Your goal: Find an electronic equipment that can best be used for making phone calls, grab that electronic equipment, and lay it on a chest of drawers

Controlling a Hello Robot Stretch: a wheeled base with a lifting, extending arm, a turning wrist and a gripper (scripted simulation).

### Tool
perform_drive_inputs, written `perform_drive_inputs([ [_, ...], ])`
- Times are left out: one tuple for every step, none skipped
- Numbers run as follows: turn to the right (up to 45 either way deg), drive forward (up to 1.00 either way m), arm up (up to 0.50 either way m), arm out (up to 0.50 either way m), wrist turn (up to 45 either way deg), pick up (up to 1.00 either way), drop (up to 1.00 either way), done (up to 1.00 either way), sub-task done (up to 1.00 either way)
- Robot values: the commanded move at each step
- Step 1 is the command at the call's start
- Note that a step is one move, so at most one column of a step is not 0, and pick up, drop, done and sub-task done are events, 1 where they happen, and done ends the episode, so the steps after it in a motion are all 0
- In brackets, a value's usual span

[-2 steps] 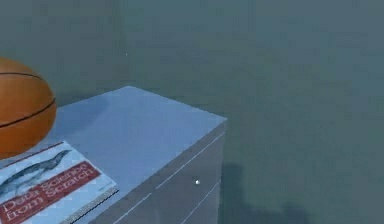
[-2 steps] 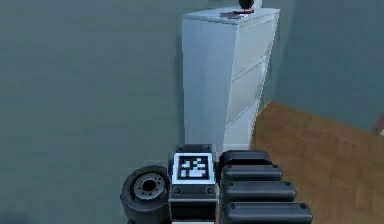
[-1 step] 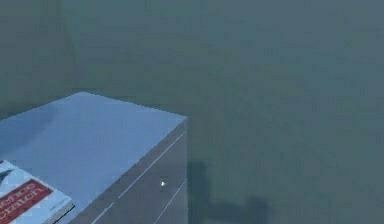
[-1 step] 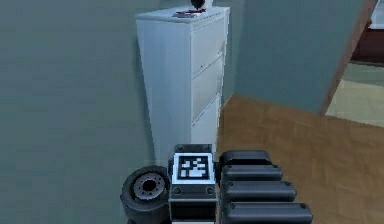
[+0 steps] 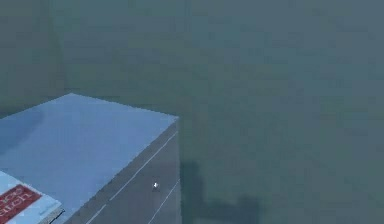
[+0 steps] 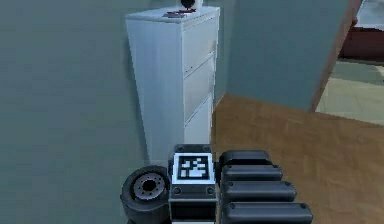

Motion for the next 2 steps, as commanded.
perform_drive_inputs([
  [-18.0, 0.00, 0.00, 0.00, 0.0, 0.00, 0.00, 0.00, 0.00],
  [9.0, 0.00, 0.00, 0.00, 0.0, 0.00, 0.00, 0.00, 0.00],
])
